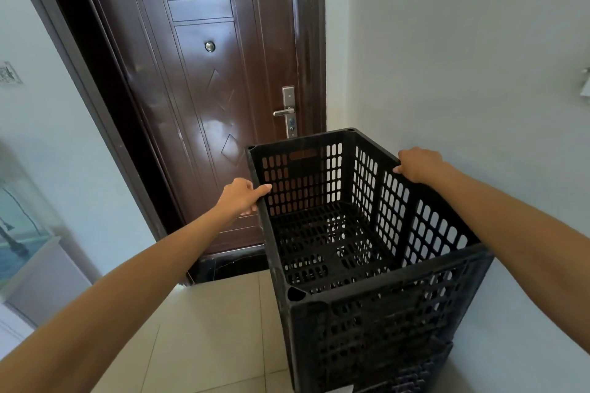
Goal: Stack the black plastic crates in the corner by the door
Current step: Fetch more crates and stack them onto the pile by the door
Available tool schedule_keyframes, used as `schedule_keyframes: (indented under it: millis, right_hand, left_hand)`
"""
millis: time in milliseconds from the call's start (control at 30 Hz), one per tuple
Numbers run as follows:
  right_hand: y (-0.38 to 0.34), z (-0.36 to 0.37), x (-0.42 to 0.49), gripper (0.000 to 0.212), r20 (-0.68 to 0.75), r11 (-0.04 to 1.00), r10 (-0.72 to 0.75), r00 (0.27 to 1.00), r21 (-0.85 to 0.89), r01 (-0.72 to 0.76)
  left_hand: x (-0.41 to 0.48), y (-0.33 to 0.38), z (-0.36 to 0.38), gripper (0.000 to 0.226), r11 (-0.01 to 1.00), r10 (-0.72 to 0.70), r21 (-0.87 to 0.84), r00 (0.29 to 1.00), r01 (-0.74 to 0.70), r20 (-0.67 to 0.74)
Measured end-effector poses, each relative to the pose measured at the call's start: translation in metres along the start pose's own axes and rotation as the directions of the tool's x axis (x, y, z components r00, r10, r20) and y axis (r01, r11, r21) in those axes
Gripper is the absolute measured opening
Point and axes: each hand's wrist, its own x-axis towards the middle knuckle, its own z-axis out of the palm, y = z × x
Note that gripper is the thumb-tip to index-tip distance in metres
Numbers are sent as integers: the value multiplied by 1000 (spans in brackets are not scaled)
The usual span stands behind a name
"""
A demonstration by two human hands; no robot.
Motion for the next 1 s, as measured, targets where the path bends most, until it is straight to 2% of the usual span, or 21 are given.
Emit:
schedule_keyframes:
  millis: [67,133,167,233,333,400,467,600,667,767,867,933,1000]
  right_hand:
    - [-5,0,-5,44,-25,1000,-10,1000,-4,10]
    - [-13,6,-12,52,-60,1000,-28,998,9,28]
    - [-17,9,-16,57,-61,999,-36,998,7,36]
    - [-25,13,-28,67,-48,998,-60,997,-28,58]
    - [-42,9,-52,70,-37,991,-120,992,-57,117]
    - [-57,2,-73,67,-36,987,-160,987,-15,159]
    - [-71,-2,-96,62,-50,980,-180,982,80,184]
    - [-96,0,-150,52,-58,954,-199,978,217,207]
    - [-109,8,-173,48,-70,947,-206,976,237,217]
    - [-125,11,-200,43,-148,915,-166,975,345,208]
    - [-134,6,-231,44,-165,884,-93,982,440,158]
    - [-137,9,-256,49,-183,907,-102,978,387,167]
    - [-139,14,-277,57,-229,931,-144,963,298,210]
  left_hand:
    - [2,1,-8,58,928,111,358,994,-105,2]
    - [3,6,-15,71,720,254,674,967,-168,-30]
    - [3,11,-17,77,607,323,771,946,-195,-15]
    - [1,18,-20,86,430,411,867,910,-250,59]
    - [-1,26,-24,83,254,508,912,847,-324,159]
    - [-3,29,-24,80,177,577,915,791,-363,202]
    - [-6,29,-20,79,113,667,897,702,-427,250]
    - [-26,17,-7,70,24,855,774,414,-633,312]
    - [-43,12,-1,62,20,896,668,310,-744,318]
    - [-64,7,7,62,61,882,503,283,-862,377]
    - [-75,3,17,60,62,870,273,186,-960,457]
    - [-78,-1,23,55,27,885,176,105,-984,453]
    - [-75,-6,26,51,2,899,135,61,-991,433]
